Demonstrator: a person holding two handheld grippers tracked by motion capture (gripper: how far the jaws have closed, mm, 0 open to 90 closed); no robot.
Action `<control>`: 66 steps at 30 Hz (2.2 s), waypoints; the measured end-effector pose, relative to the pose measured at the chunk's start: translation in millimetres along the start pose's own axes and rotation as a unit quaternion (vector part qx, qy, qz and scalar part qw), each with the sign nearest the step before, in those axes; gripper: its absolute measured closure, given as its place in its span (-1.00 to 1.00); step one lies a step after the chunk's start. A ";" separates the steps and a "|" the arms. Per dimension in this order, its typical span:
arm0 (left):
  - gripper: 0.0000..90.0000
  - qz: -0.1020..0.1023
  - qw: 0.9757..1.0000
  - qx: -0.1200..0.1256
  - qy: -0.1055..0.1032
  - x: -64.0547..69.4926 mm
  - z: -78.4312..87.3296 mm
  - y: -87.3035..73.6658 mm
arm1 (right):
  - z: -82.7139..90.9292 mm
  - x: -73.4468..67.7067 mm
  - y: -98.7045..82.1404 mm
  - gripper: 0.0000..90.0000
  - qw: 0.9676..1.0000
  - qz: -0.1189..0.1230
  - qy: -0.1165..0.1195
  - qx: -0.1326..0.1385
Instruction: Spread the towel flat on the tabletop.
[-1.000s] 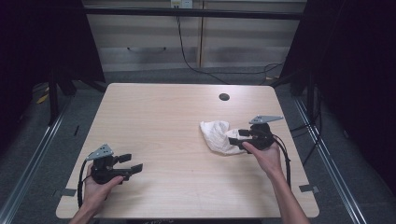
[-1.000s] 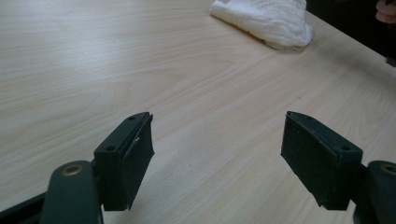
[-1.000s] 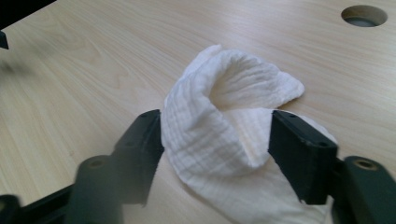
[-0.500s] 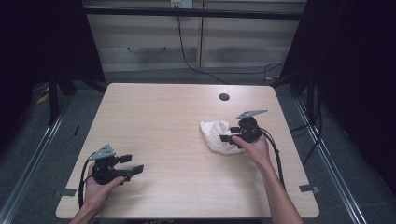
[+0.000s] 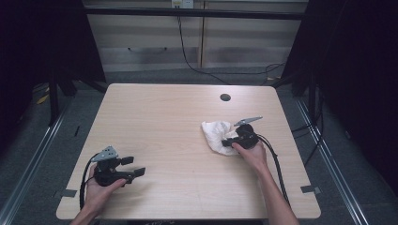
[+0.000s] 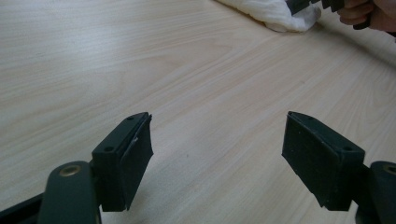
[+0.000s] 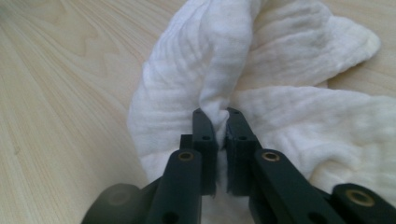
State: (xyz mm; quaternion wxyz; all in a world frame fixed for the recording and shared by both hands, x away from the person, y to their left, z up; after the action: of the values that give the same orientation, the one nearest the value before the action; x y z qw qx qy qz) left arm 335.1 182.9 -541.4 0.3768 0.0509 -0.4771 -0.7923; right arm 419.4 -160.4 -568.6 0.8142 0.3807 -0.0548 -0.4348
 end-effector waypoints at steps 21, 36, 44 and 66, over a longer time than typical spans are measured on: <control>-0.47 0.022 1.000 0.002 -0.015 1.7 0.0 0.3 | -4.7 -45.0 -14.2 0.94 0.999 0.022 0.037 0.014; -0.35 0.022 0.999 -0.011 -0.027 10.1 -6.5 13.0 | 0.4 -86.8 -32.6 0.93 0.997 0.068 0.048 0.000; -0.34 -0.024 0.999 -0.017 -0.032 30.4 -26.0 43.1 | 3.0 -99.0 -38.6 0.93 0.995 0.081 0.058 -0.007; -0.14 -0.049 0.995 -0.035 -0.076 61.6 -67.1 36.9 | 20.8 -143.5 -33.8 0.35 0.988 0.105 0.109 0.020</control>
State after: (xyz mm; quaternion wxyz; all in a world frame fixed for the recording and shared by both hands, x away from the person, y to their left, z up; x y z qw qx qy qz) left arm 341.1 85.4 -531.2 0.3014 0.0007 -0.4731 -0.8278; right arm 299.8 -76.0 -541.8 0.8489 0.4340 -0.0138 -0.3014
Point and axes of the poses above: each handheld gripper's, and its own axes: z roughly backward along the jaws, y roughly out of its top, x roughly to its right, the point moved 10 cm from there along -z, roughly forward along the jaws, and after that the axes turned 1 degree about z, right-handed, at the moved point
